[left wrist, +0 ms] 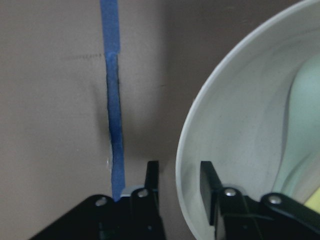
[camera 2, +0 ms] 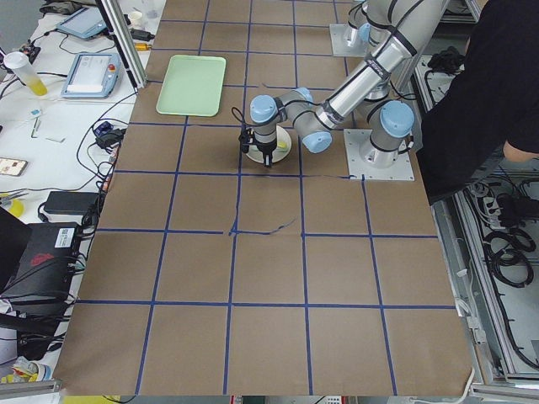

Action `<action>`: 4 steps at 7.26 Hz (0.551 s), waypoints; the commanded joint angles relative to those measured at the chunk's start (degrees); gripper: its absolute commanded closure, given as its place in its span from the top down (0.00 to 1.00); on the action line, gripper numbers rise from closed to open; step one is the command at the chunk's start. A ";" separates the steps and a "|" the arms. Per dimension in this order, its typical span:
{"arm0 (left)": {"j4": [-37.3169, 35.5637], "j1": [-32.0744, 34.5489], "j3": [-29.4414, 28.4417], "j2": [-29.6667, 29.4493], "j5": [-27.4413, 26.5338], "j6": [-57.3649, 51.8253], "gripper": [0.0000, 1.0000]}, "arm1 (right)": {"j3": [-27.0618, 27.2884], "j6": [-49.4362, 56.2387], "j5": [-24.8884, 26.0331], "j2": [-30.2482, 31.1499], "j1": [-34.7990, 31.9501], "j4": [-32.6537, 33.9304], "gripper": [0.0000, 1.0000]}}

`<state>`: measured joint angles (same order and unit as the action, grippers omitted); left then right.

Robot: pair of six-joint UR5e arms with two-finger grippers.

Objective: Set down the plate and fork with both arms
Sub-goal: 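Close the left gripper on the plate rim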

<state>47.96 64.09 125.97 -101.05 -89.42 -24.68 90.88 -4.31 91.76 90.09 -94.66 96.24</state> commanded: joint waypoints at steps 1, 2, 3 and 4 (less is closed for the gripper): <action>0.29 -0.20 -0.02 0.32 0.29 -0.10 0.00 | -0.09 0.00 0.00 0.00 0.00 0.00 1.00; 0.81 -1.24 -0.98 0.76 0.29 -0.45 0.00 | -0.09 0.00 0.00 0.00 0.00 0.00 1.00; 4.03 -1.86 -2.73 1.28 3.69 -0.37 0.00 | -0.09 0.00 0.00 0.00 0.00 0.00 1.00; 8.77 -1.78 -5.44 1.46 8.25 -0.02 0.00 | -0.09 0.00 0.00 0.00 0.00 0.00 1.00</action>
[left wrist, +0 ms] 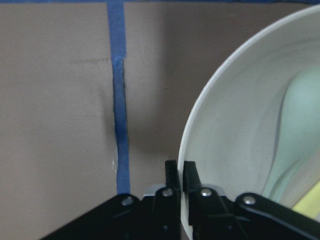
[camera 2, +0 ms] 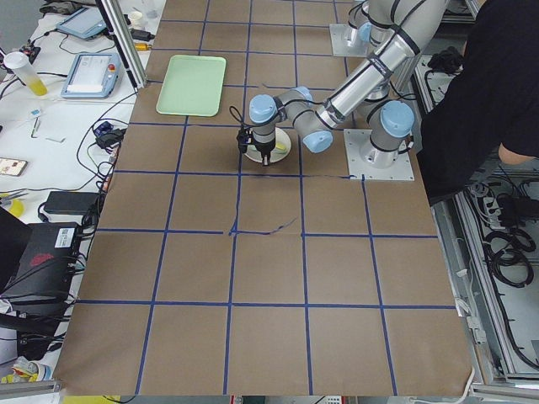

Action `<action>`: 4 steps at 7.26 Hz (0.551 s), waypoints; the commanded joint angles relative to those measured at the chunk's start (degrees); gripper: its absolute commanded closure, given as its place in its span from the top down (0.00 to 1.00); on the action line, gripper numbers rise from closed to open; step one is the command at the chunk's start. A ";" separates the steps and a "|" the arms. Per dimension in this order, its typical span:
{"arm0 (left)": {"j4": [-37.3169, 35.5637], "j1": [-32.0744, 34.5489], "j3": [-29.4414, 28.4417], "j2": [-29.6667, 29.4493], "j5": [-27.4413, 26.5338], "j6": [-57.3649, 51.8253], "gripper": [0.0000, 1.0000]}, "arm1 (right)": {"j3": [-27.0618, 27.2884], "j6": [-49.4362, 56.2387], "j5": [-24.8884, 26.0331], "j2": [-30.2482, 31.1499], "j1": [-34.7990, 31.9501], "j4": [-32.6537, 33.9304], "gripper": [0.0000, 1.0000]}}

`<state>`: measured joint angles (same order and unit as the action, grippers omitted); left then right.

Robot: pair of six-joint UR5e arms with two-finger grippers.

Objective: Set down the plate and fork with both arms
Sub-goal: 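Close the left gripper on the plate rim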

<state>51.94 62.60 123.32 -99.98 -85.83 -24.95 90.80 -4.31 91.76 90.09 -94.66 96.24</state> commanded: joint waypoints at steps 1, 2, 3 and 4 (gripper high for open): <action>9.36 -0.29 -5.96 0.48 6.01 0.51 0.00 | 0.08 0.00 0.00 0.00 0.00 0.00 1.00; 13.59 -0.11 -9.38 0.66 8.72 0.69 0.00 | 0.08 0.00 0.00 0.09 0.09 0.00 1.00; 17.63 0.32 -13.25 -0.30 10.57 1.56 0.00 | 0.08 0.00 0.00 0.00 0.00 0.00 1.00; 19.67 0.94 -15.63 -0.92 14.16 2.18 0.00 | 0.08 0.00 -0.09 0.09 0.00 0.00 1.00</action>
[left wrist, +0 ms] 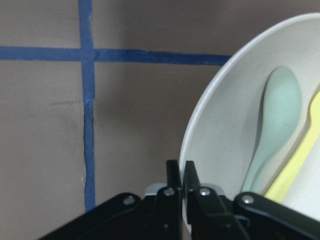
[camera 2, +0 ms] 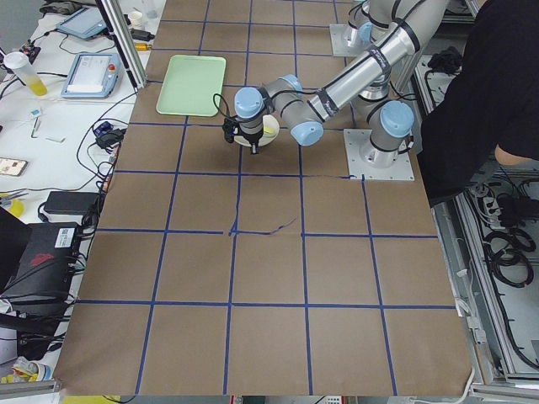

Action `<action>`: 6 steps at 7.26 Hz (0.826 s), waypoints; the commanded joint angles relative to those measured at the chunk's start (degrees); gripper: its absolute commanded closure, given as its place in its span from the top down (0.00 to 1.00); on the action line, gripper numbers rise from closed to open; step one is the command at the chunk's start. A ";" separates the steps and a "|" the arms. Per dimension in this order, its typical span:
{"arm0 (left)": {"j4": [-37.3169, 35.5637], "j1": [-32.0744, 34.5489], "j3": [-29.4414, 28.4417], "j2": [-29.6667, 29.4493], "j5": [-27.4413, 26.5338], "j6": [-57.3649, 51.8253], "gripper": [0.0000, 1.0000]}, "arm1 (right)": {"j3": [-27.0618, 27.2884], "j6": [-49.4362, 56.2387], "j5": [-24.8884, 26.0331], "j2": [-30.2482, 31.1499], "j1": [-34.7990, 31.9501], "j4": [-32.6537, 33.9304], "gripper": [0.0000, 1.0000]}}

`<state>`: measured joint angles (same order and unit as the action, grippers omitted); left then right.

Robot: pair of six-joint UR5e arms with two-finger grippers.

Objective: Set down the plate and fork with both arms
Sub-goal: 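Close the left gripper on the plate rim, then lift the plate with the left gripper and carry it onto the green tray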

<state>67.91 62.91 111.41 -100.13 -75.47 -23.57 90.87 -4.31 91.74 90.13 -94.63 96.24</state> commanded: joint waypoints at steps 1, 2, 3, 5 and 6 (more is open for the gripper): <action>3.81 2.46 -5.05 -1.29 4.01 1.07 0.00 | 0.01 0.00 0.02 0.05 -0.02 0.00 1.00; 3.90 5.61 -7.67 -2.08 4.01 4.03 0.00 | 0.01 0.00 0.02 0.05 -0.02 -0.09 1.00; 3.90 7.99 -11.26 -4.79 4.10 6.58 0.00 | 0.01 0.00 0.02 0.05 -0.02 0.00 1.00; 3.90 12.91 -18.73 -10.76 4.19 11.32 0.00 | 0.01 0.00 0.02 0.05 -0.02 -0.09 1.00; 3.81 15.90 -22.95 -14.19 4.28 15.96 0.00 | 0.01 0.00 0.02 0.05 -0.02 0.00 1.00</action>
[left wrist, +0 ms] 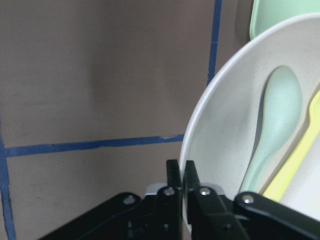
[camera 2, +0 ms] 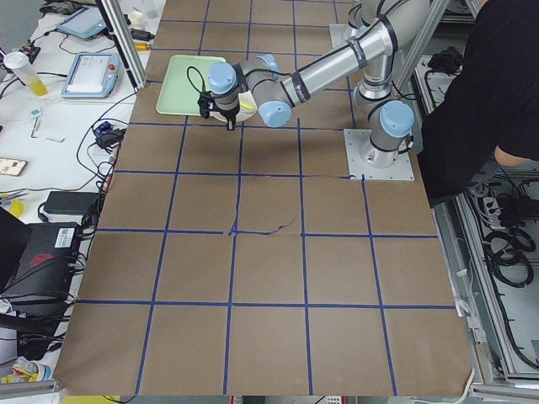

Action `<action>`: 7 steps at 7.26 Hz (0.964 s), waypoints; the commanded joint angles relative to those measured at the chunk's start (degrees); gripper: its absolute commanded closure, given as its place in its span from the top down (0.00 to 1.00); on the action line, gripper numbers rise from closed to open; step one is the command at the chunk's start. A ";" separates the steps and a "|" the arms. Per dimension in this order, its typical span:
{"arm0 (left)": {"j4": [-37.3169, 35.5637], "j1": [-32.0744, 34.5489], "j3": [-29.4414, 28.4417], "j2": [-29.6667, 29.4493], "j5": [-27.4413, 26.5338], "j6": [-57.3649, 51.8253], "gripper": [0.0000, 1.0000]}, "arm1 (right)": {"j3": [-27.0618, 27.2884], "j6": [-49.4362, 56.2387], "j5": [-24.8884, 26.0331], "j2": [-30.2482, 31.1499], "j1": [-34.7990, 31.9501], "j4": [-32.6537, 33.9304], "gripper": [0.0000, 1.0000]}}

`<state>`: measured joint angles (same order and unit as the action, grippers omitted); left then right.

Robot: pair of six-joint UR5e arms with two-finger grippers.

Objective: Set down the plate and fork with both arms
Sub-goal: 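Lift the plate with the left gripper and carry it onto the green tray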

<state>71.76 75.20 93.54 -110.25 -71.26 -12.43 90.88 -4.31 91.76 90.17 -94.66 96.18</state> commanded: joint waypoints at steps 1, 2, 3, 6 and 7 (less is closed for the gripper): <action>-0.04 6.16 -9.22 -7.14 0.07 7.40 0.00 | 0.00 0.00 0.00 0.00 0.00 0.06 1.00; -0.04 8.01 -12.82 -10.13 0.15 10.64 0.00 | 0.09 0.00 0.00 0.00 0.00 -0.02 1.00; -0.13 9.34 -15.99 -13.03 0.42 13.11 0.00 | 0.17 0.00 0.00 0.00 0.00 -0.03 1.00; -1.62 12.33 -24.61 -20.24 1.82 18.66 0.00 | 0.09 0.00 0.00 0.00 0.00 -0.03 1.00; -1.62 13.99 -26.90 -22.27 1.82 20.76 0.00 | 0.09 0.00 0.00 0.00 0.00 -0.03 1.00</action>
<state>70.38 87.51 69.74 -129.77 -69.49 5.95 91.01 -4.31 91.76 90.18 -94.66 96.15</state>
